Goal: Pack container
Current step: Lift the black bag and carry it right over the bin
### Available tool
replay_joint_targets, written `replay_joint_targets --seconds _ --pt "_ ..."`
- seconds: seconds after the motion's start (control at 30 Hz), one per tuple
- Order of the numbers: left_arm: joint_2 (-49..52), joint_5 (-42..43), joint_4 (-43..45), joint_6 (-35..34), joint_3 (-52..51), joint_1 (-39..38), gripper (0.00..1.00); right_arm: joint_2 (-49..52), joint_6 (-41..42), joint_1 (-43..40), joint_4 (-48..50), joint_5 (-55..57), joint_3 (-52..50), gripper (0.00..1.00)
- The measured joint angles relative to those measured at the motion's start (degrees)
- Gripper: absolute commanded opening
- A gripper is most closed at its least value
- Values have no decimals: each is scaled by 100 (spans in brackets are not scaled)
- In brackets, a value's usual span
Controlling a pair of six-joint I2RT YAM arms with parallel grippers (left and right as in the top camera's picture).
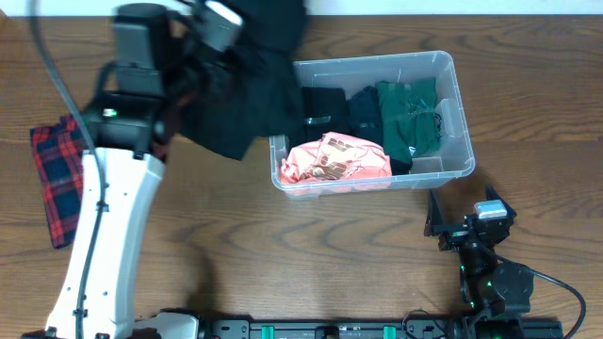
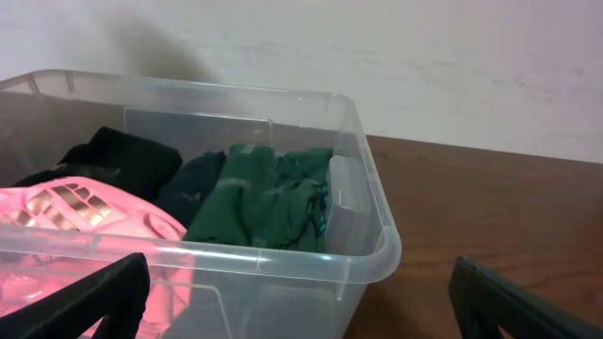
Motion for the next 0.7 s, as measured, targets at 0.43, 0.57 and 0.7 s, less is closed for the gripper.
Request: replay_joint_targets --seconds 0.43,0.57,0.7 --pt "11 258 11 1355 0 -1740 6 0 0 0 0 0 0 99" --pt "37 275 42 1825 0 -1965 6 0 0 0 0 0 0 99" --pt "186 275 114 2033 0 -1993 6 0 0 0 0 0 0 99"
